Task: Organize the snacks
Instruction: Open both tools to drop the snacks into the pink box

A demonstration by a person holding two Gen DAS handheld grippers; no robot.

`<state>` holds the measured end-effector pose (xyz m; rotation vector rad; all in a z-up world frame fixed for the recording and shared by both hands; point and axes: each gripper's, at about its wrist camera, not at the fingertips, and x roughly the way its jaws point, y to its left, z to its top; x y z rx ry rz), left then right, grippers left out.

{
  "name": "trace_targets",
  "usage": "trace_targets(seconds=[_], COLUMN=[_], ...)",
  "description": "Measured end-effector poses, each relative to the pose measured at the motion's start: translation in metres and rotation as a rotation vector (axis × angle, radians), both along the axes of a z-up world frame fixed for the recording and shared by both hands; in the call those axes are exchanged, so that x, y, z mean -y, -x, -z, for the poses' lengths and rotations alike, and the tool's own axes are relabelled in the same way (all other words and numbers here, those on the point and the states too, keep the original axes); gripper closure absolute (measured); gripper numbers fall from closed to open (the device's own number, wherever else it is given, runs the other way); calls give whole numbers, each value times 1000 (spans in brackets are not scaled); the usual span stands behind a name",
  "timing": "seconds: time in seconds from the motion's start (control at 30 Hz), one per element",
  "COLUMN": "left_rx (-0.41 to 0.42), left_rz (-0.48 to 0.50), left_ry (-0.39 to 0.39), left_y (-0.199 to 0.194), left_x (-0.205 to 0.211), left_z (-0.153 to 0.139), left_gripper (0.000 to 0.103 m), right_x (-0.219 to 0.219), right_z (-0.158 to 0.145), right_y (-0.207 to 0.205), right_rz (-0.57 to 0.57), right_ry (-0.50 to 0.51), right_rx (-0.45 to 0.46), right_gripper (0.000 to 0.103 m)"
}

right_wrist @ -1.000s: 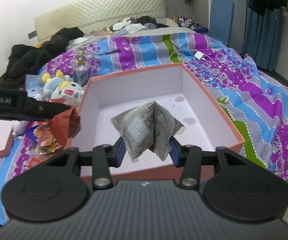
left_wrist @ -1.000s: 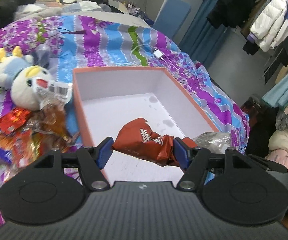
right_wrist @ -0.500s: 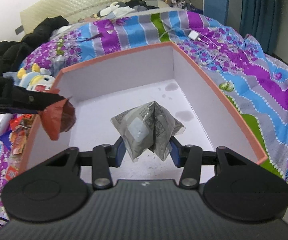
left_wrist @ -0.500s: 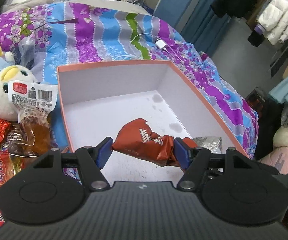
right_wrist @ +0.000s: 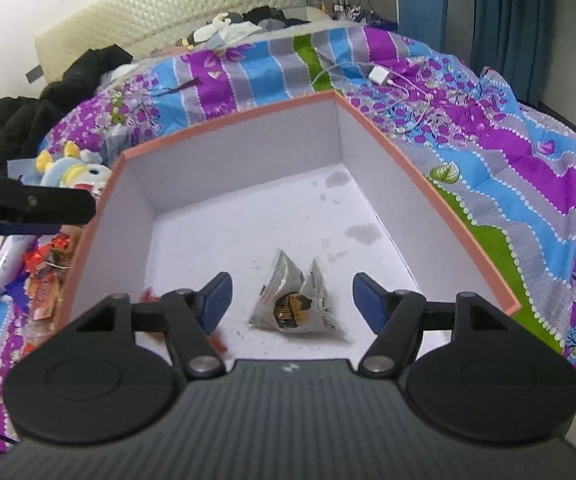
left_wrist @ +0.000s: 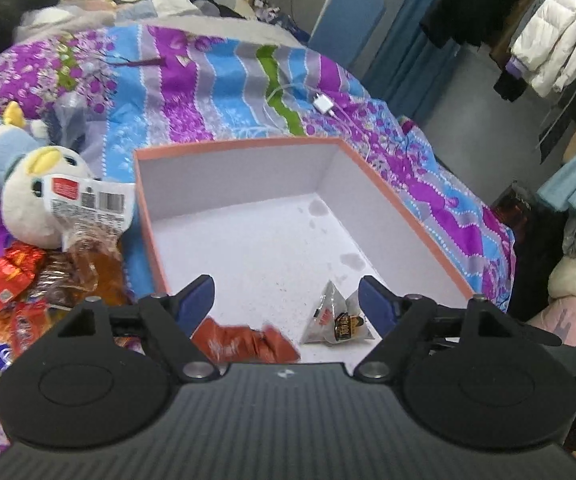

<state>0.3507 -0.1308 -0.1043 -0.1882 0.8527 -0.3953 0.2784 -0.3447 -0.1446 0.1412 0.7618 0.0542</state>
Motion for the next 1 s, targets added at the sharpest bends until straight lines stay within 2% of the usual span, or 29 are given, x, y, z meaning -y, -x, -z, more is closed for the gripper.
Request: trace_targets(seconds=[0.57, 0.8, 1.0], left_rx=[153, 183, 193], left_rz=[-93, -139, -193], left_ry=[-7, -30, -33], left_y=[146, 211, 259], left_x=[-52, -80, -101], left_z=[-86, -102, -101], left_gripper=[21, 21, 21], right_x=[-36, -60, -80], right_z=[-71, -87, -90], right_y=[101, 145, 178], right_rz=[-44, -74, -120], right_ry=[-23, -33, -31], right_rx=[140, 182, 198], right_gripper=[34, 34, 34])
